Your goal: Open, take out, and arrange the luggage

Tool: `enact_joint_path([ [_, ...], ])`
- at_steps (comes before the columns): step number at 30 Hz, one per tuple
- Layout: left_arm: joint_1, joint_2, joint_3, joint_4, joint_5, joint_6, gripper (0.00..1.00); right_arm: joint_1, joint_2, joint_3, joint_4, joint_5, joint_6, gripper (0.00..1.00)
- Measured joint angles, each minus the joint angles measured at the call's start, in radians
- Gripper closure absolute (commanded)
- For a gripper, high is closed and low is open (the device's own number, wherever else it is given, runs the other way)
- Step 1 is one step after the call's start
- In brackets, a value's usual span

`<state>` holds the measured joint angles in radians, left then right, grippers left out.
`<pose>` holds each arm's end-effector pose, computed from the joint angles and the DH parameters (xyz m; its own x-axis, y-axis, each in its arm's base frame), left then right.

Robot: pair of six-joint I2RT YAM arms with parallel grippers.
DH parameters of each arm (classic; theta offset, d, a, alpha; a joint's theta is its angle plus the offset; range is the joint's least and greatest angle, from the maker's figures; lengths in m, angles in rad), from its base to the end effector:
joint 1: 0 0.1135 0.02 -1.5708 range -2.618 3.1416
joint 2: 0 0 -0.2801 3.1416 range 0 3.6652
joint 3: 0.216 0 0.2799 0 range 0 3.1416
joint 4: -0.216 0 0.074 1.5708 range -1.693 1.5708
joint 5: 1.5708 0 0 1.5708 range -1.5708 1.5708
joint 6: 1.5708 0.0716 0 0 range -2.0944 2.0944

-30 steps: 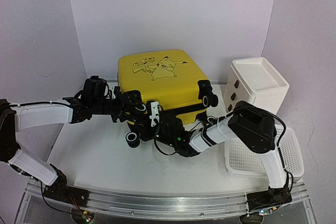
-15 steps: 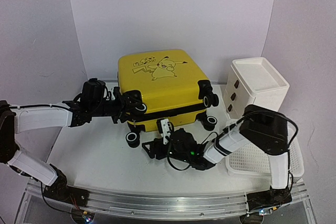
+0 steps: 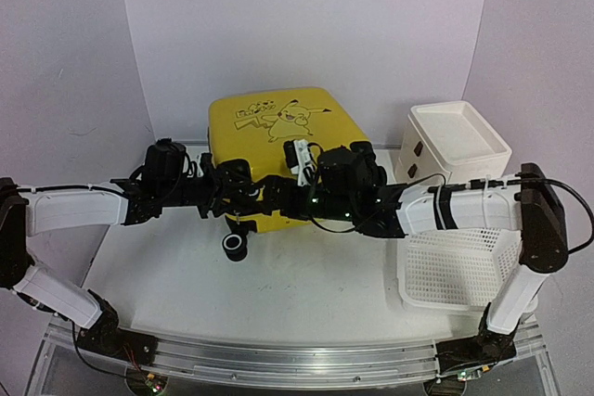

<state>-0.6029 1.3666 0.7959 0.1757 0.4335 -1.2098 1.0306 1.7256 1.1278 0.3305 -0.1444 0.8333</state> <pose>0.2745 -0.2255 0.2371 -0.8921 -0.4166 -0.1748 -0.0020 0.3905 -0.9206 0.2291 0.4021 0.2477 -0.7723 0.1363 -0.6204 -0.5181 0.4299 0.7394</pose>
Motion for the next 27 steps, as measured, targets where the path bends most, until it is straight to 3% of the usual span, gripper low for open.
enact_joint_path([
  [4,0.0,0.0,0.0,0.001,0.0,-0.022,0.8,-0.006,0.028,0.054,-0.097,-0.023,-0.319,0.02],
  [6,0.001,0.0,0.0,0.001,0.002,-0.04,0.8,0.003,0.018,0.041,-0.134,-0.013,-0.602,0.02],
  [10,0.001,0.007,0.0,0.009,0.012,-0.075,0.8,0.022,0.014,0.034,-0.201,0.099,-1.065,0.02],
  [12,0.001,0.012,0.0,0.016,0.019,-0.089,0.8,0.031,0.019,0.022,-0.147,0.174,-1.236,0.02],
  [19,0.001,0.013,-0.001,0.023,0.021,-0.124,0.8,0.041,0.114,-0.016,0.121,0.323,-1.571,0.03],
  [27,0.0,0.013,-0.007,0.042,0.023,-0.151,0.78,0.06,0.191,-0.016,0.287,0.336,-1.696,0.13],
])
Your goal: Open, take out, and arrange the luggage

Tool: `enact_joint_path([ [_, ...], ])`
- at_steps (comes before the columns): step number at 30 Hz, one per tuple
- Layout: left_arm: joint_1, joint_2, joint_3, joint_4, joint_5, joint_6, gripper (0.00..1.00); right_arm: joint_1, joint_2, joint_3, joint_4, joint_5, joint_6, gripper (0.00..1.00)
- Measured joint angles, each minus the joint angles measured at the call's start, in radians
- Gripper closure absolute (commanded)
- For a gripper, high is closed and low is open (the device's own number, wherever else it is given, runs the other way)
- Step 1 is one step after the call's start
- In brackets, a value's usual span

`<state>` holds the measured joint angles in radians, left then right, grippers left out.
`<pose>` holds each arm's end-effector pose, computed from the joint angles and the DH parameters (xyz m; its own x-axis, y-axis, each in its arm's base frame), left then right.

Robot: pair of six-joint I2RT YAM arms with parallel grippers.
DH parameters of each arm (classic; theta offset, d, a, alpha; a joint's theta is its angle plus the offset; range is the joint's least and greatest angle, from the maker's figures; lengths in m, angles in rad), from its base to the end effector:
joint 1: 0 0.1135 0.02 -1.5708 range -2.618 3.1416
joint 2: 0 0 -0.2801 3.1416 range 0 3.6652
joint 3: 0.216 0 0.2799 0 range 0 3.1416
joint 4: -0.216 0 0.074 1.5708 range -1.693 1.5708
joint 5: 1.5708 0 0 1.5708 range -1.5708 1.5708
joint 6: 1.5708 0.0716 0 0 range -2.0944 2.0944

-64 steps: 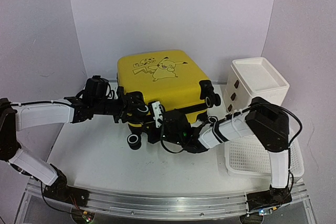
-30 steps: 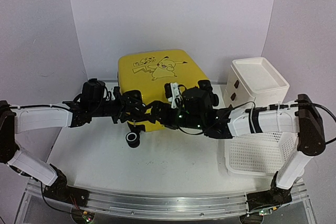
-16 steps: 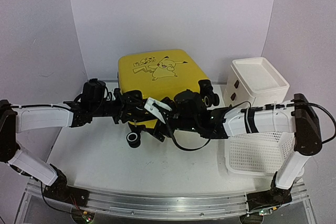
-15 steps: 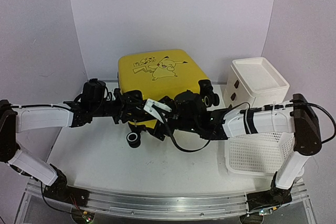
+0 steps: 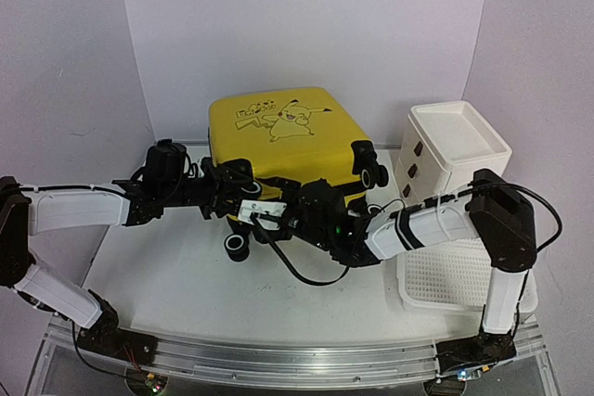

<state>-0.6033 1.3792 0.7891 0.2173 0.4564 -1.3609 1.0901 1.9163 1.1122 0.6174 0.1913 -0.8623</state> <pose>0.2752 -0.2280 0.2358 -0.8912 -0.4521 -0.0371 -0.1168 0.3076 -0.9443 0.2384 0.4278 0.1950 0.5396 -0.5776 -0.6126 -0.5754 0.2782 -0.7691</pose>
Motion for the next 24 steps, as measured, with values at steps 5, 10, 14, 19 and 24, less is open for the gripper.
enact_joint_path([
  [5,0.0,-0.008,-0.013,0.007,-0.007,-0.007,0.74,0.017,0.056,0.017,0.092,0.034,-0.046,0.33],
  [10,0.0,-0.022,-0.027,0.02,-0.016,-0.016,0.6,0.021,0.066,0.019,0.135,0.065,-0.096,0.51],
  [14,0.001,-0.03,-0.045,0.03,-0.024,-0.035,0.34,0.025,0.068,0.019,0.135,0.082,-0.169,0.65],
  [19,-0.001,-0.084,-0.091,0.043,-0.005,0.012,0.01,0.026,0.068,0.02,0.136,0.102,-0.245,0.76],
  [24,0.018,-0.248,-0.151,-0.069,-0.005,0.159,0.0,0.007,0.046,0.03,0.077,0.053,-0.272,0.78],
])
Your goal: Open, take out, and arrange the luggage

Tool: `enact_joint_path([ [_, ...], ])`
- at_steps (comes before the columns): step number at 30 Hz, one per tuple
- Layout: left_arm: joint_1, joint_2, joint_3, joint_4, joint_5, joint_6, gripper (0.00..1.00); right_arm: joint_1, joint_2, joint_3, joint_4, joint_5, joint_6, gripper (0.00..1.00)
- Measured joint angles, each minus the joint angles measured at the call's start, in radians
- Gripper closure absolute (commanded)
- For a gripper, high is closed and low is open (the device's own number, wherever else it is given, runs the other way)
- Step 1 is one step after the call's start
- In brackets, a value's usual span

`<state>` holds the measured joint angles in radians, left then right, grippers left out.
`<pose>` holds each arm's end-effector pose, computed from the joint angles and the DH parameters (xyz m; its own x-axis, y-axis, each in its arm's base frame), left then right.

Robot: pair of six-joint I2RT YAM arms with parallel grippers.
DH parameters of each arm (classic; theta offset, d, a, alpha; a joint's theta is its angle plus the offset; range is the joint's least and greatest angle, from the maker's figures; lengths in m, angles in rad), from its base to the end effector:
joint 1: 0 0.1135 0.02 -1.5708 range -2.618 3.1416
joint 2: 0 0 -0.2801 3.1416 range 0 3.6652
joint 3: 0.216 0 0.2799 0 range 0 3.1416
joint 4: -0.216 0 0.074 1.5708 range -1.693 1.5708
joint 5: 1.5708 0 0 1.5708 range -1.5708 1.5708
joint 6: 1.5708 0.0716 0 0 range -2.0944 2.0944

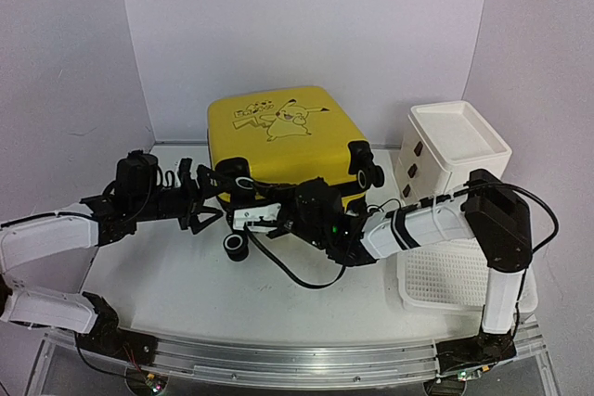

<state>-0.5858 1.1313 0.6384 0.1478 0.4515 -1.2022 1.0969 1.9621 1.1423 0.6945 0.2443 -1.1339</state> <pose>0.2330 -0.1921 0.2436 -0.8848 -0.4203 -0.2014 0.0396 0.3628 -0.9310 0.2434 0.4366 0.1956 0.6589 -0.6417 -0.3924 -0.3707 0.1770 -0.9118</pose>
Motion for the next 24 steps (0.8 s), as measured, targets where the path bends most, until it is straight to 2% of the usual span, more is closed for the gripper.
enact_joint_path([
  [5,0.023,-0.152,-0.014,-0.14,-0.081,0.212,0.04,-0.024,-0.029,0.029,-0.111,-0.071,-0.007,0.74],
  [8,0.026,-0.171,-0.033,-0.174,-0.122,0.363,0.05,-0.033,-0.04,0.056,-0.179,-0.102,-0.007,0.74],
  [9,0.026,-0.153,-0.034,-0.185,-0.134,0.42,0.1,-0.035,-0.042,0.066,-0.201,-0.109,-0.008,0.73],
  [11,0.019,-0.111,-0.035,-0.192,-0.163,0.5,0.26,-0.037,-0.042,0.086,-0.236,-0.121,-0.008,0.73],
  [13,0.002,-0.077,-0.071,-0.138,-0.208,0.578,0.32,-0.039,-0.042,0.101,-0.261,-0.128,-0.007,0.73],
  [17,-0.074,-0.006,-0.182,0.05,-0.314,0.688,0.34,-0.043,-0.042,0.122,-0.297,-0.133,-0.006,0.73],
  [20,-0.13,0.096,-0.209,0.195,-0.373,0.737,0.35,-0.043,-0.042,0.134,-0.318,-0.135,-0.003,0.73],
  [24,-0.204,0.233,-0.21,0.363,-0.485,0.786,0.49,-0.045,-0.042,0.14,-0.332,-0.138,0.001,0.73],
])
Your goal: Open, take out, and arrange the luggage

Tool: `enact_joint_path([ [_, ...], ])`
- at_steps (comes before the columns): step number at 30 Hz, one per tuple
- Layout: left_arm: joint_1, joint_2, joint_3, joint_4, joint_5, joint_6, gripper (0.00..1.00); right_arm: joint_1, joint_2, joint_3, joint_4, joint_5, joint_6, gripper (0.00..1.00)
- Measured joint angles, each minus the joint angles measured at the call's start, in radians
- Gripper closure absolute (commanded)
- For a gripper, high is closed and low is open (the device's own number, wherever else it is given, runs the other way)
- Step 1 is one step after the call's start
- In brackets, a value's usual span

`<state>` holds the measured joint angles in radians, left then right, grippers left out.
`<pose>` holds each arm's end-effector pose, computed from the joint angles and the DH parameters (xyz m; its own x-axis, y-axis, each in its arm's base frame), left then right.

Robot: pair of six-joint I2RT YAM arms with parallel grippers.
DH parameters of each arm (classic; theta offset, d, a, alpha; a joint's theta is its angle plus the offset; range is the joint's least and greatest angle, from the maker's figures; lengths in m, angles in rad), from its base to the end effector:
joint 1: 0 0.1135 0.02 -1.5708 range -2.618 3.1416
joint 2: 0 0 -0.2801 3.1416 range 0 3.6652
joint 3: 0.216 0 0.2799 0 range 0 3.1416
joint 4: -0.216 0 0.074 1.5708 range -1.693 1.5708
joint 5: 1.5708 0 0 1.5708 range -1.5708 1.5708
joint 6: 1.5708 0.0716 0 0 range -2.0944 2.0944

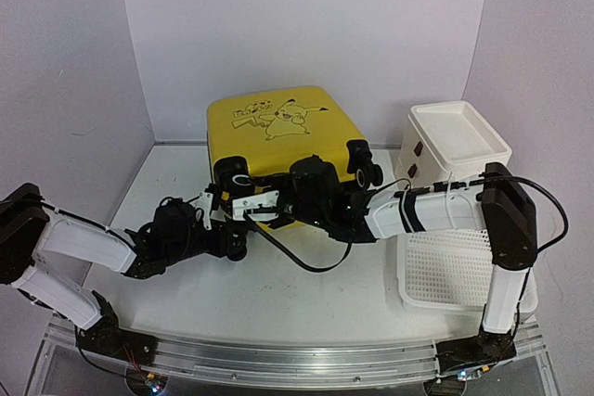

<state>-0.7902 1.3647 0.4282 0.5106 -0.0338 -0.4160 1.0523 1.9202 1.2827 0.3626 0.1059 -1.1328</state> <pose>0.2168 -0.2154 0.1429 -0.5441 -0.0245 -0.8386 0.5122 0.7819 -0.3552 0.2598 0.4401 0.2227 0.6794 -0.6263 -0.3822 -0.4668 0.0330 -0.8838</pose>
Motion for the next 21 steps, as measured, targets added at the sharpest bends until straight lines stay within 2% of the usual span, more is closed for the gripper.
enact_joint_path([
  [3,-0.039,0.077,0.0,0.1,-0.119,0.022,0.55,0.0,0.0,0.005,-0.01,-0.001,0.003,0.73],
  [8,-0.04,0.183,0.001,0.218,-0.284,0.024,0.57,-0.001,0.0,0.007,-0.014,-0.003,0.008,0.73],
  [14,-0.041,0.241,0.006,0.319,-0.326,0.027,0.55,-0.002,0.0,0.007,-0.015,-0.005,0.014,0.74],
  [18,-0.045,0.247,0.011,0.336,-0.333,0.034,0.47,-0.002,0.0,0.007,-0.015,-0.005,0.016,0.74],
  [21,-0.05,0.249,0.013,0.347,-0.348,0.048,0.47,-0.002,0.0,0.007,-0.016,-0.004,0.016,0.74],
])
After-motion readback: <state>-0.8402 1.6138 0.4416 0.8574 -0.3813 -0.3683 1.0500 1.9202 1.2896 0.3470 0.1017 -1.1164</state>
